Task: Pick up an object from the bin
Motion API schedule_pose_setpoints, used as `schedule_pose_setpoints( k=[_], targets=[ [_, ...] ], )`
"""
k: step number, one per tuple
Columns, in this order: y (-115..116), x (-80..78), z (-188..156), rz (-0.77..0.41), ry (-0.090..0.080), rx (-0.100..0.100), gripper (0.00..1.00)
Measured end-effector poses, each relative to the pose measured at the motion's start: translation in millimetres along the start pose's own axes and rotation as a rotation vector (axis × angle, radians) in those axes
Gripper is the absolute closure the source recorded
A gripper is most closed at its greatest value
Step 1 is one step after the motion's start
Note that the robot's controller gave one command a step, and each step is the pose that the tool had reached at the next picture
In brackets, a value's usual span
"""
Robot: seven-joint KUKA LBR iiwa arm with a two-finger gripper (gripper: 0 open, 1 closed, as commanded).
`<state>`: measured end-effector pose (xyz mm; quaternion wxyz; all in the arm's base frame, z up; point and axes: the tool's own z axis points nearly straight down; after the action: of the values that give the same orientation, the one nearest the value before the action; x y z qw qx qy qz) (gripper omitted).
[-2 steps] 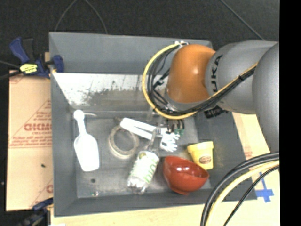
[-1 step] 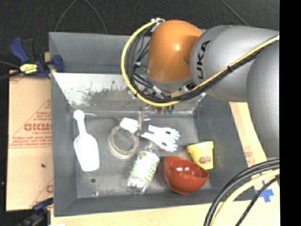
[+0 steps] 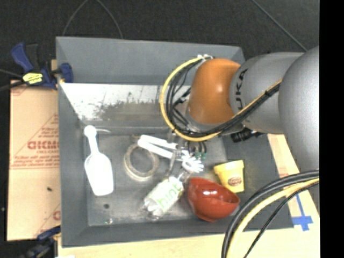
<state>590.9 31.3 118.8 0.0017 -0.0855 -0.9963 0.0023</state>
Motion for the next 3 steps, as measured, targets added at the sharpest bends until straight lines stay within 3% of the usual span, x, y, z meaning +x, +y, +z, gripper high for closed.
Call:
schedule_pose_setpoints(
  k=[1, 2, 3],
  targets=[
    [4, 4.8, -2, -0.15, -0.029, -0.014, 0.0],
    [-4, 9.8, -58, -0.058, -0.014, -0.003, 0.0],
    [8, 25.5, -55, -0.155, -0.023, -0.012, 0.0]
  ],
)
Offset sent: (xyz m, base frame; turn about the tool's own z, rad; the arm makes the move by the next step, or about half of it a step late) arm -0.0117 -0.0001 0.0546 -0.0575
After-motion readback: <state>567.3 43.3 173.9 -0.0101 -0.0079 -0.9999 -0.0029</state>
